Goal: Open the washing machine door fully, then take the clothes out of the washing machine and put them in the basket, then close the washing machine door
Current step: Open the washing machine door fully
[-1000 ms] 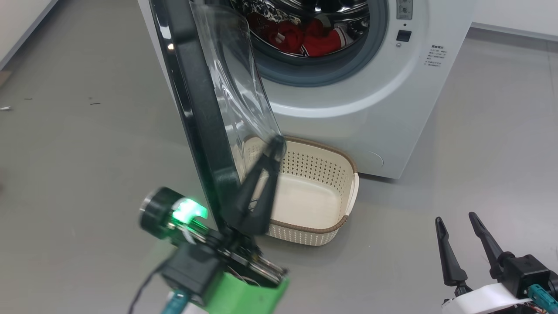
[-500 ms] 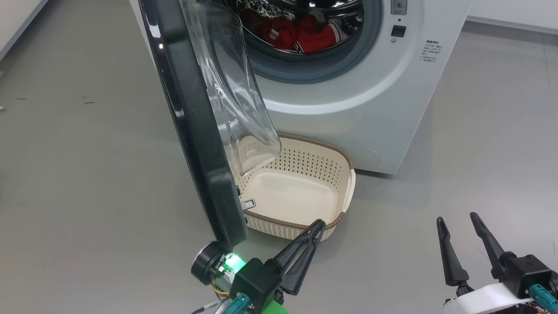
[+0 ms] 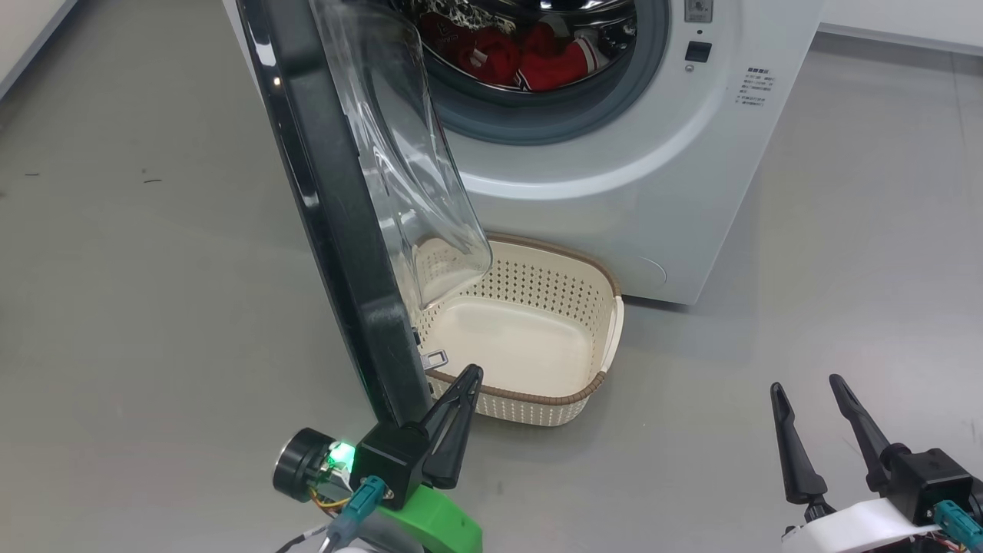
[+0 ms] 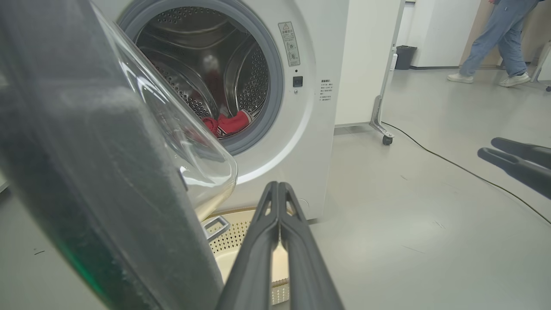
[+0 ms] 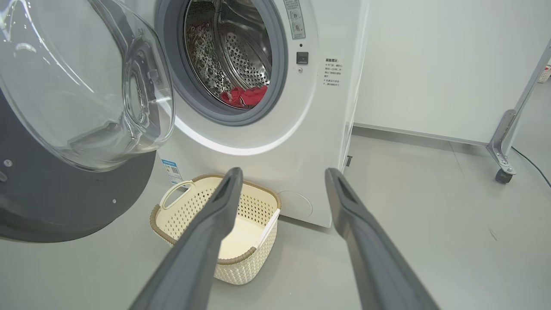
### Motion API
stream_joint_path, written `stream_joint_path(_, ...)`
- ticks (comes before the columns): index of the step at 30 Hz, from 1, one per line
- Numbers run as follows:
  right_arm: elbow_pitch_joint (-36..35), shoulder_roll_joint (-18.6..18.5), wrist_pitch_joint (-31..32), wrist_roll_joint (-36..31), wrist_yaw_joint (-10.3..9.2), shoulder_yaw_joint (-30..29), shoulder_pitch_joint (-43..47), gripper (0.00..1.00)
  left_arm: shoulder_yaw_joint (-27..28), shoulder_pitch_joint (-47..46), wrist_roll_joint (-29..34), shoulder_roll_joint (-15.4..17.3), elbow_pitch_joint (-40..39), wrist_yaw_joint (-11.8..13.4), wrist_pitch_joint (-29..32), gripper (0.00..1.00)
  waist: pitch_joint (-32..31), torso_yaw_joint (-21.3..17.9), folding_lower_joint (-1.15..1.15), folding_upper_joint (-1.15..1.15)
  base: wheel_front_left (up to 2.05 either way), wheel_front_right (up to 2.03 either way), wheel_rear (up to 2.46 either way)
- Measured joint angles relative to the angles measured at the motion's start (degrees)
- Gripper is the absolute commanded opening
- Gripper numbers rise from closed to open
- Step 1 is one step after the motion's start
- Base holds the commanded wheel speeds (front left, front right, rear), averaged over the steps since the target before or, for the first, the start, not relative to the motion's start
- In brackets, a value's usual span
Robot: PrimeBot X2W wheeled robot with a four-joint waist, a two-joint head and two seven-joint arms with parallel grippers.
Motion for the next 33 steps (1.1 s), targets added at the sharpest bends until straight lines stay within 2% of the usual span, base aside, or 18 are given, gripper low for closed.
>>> stream_joint_path(11,0.8,0.3,0.0,-0.2,0.45,-0.3,0.0,1.00,2.5,-0.3,0.0,0.0,2.9,0.4,-0.7,0.00,-0.6,-0.2,0.00,0.00,0.00,0.00,0.00)
stream_joint_path(33,1.4,1.1,0.0,-0.6,0.52,-1.3,0.0,1.00,4.1,-0.3,-0.6,-0.1,5.7,0.7,-1.5,0.00,-2.1,0.6,0.00,0.00,0.00,0.00,0.00)
